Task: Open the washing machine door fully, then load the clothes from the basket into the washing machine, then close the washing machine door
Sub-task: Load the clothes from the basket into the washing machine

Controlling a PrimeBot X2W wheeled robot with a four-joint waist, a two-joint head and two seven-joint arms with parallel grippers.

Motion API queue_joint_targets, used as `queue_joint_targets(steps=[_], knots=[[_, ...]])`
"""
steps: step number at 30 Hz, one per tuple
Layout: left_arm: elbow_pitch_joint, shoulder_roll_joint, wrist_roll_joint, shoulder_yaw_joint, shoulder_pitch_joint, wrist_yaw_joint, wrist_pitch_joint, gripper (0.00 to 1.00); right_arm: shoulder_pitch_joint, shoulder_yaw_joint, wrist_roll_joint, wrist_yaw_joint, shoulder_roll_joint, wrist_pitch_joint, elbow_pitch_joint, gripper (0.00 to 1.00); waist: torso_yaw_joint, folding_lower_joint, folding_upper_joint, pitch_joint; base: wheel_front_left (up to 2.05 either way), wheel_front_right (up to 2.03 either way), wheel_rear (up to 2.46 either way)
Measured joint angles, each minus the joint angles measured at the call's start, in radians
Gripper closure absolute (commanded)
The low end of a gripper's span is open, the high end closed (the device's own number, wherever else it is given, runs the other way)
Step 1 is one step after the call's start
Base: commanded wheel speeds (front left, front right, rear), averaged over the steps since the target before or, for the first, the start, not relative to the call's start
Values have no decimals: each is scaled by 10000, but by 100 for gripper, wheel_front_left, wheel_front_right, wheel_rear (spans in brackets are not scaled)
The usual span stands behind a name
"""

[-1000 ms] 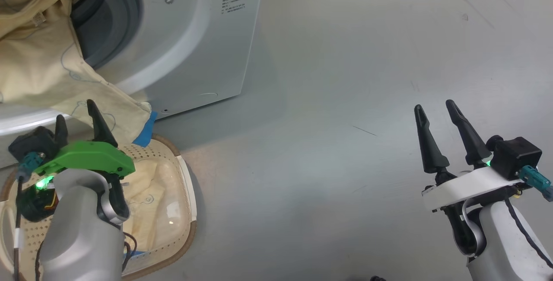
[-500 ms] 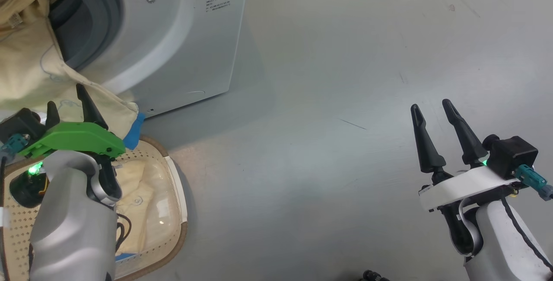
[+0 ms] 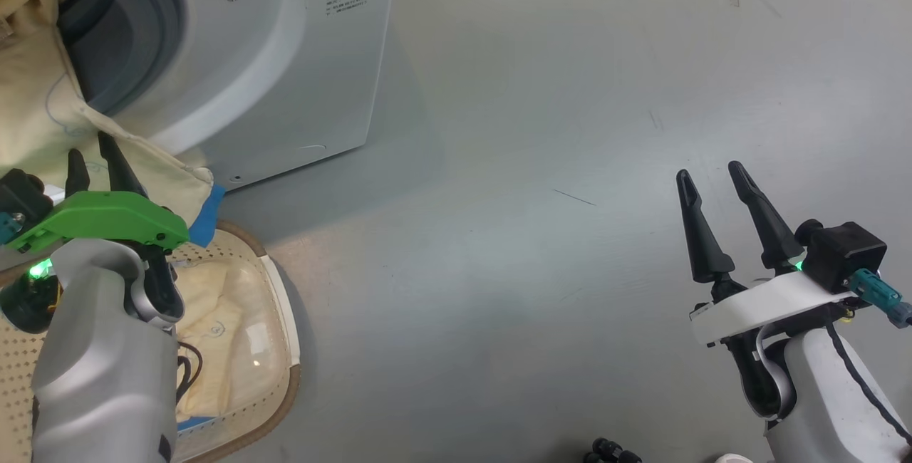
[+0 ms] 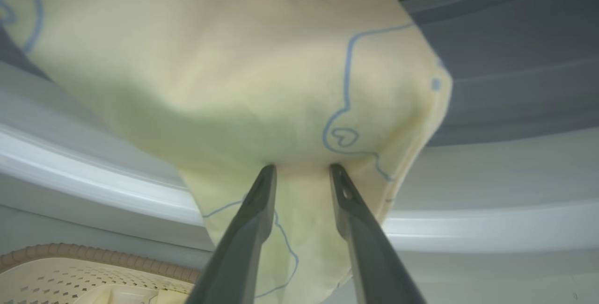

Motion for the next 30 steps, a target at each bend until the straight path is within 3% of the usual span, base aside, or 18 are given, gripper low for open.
queue_joint_targets(steps=[14, 18, 20, 22, 30], knots=[[251, -13, 33, 38, -200, -92, -84, 61, -131, -19, 15, 0, -40, 0, 0, 0, 24, 0, 0, 172, 0, 0, 0], [251, -54, 73, 46, -243, -161, -84, 73, -145, -48, 15, 0, -40, 0, 0, 0, 52, 0, 0, 203, 0, 0, 0], [251, -77, 121, 46, -264, -165, -84, 91, -145, -59, 17, 0, -40, 0, 0, 0, 73, 0, 0, 214, 0, 0, 0], [244, -123, 125, 52, -298, -165, -84, 100, -147, -71, 31, 0, -40, 0, 0, 0, 97, 0, 0, 223, 0, 0, 0], [-13, -295, 211, 238, -299, -165, -67, 100, -160, -144, 31, 0, -59, 0, -4, 0, 235, 0, 0, 251, 0, 0, 0]])
